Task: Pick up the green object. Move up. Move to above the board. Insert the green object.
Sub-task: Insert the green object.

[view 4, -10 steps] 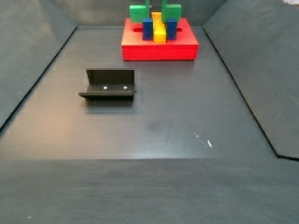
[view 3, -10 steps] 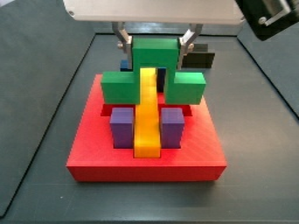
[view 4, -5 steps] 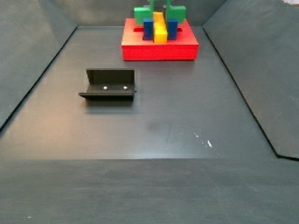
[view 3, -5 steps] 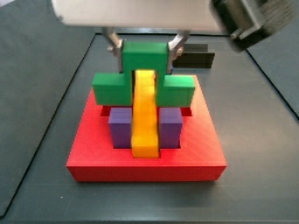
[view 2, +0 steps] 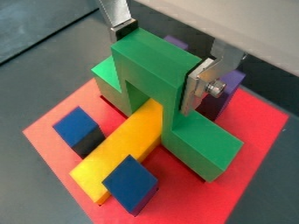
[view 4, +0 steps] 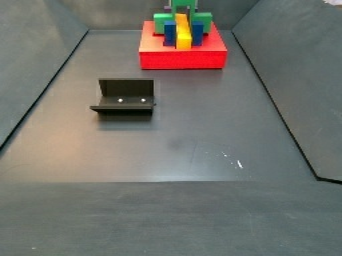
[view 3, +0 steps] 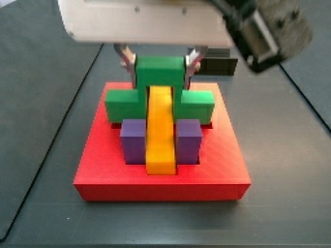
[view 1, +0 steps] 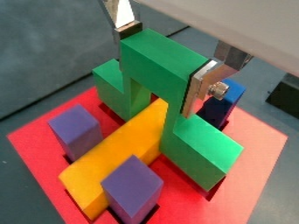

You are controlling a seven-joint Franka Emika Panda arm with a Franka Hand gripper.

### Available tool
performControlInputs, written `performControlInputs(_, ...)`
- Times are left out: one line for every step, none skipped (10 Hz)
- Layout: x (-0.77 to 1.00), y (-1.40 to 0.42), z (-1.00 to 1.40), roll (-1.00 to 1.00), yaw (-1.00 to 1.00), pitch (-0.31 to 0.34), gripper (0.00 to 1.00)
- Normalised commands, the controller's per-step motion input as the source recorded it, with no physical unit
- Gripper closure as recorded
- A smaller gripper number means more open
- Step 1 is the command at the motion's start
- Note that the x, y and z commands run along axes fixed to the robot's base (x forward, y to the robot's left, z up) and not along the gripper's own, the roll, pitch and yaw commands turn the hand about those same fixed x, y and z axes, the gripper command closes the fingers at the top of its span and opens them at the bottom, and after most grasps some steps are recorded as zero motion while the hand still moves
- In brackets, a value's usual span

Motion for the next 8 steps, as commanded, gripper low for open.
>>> performControlInputs(0.05, 0.0, -0.57, 0.18, 0.0, -0.051, 1.0)
performControlInputs(0.0, 0.0, -0.52, 0.23, 0.0, -0.059, 1.0)
performControlInputs(0.0, 0.0, -0.55, 0.32, 0.1, -0.02, 1.0)
performControlInputs(-0.01, -0.09, -0.49, 0.31, 0.0, -0.023, 1.0)
performControlInputs(0.0, -0.24, -0.62, 0.15, 0.0, -0.06, 1.0)
performControlInputs(0.14, -0.14, -0.65, 0.0, 0.0, -0.056, 1.0)
performControlInputs(0.0, 0.0, -0.39, 0.0, 0.0, -0.009, 1.0)
performControlInputs(0.0, 0.0, -0.23, 0.02, 0.0, 0.0, 1.0)
